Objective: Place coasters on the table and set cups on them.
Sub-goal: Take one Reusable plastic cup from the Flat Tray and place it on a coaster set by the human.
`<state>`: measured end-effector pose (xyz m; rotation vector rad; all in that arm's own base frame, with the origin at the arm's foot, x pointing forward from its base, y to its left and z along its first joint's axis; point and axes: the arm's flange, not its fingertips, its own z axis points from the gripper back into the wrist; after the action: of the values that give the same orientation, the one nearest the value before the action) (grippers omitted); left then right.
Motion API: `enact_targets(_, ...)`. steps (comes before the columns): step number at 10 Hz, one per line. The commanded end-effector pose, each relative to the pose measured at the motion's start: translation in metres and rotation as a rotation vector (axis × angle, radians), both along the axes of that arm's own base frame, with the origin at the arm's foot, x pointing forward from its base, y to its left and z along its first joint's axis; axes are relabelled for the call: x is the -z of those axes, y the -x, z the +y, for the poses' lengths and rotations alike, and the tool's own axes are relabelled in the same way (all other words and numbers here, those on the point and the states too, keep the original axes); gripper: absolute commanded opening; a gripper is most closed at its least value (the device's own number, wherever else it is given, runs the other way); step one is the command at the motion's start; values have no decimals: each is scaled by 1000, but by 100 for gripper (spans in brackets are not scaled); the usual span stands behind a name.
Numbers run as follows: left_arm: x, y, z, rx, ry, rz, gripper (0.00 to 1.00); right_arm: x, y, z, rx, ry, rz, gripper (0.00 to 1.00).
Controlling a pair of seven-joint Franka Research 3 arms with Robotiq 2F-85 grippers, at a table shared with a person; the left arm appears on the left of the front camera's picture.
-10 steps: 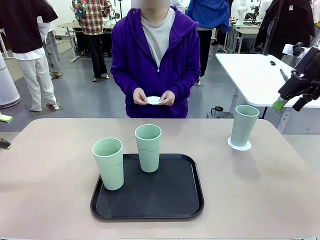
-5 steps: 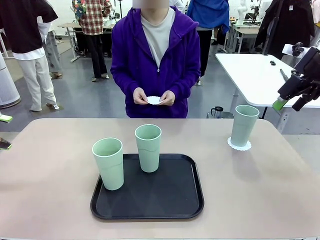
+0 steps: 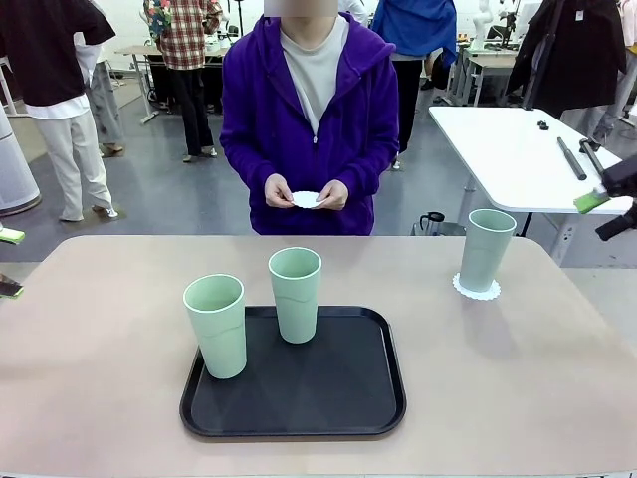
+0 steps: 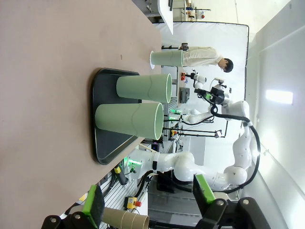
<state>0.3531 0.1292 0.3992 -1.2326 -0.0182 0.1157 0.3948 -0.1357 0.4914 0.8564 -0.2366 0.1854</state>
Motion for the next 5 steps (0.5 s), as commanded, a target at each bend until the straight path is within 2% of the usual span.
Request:
enact_targets(1, -2, 1, 1, 0, 12, -9, 100, 31, -3, -42, -105, -284, 10, 100)
enact_targets(2, -2, 1, 1, 0, 12, -9, 100, 47, 10, -57, -86, -348, -22, 100)
enact_targets(5, -2, 1, 1, 0, 12, -9, 100, 100, 43, -83, -12, -483, 3, 100)
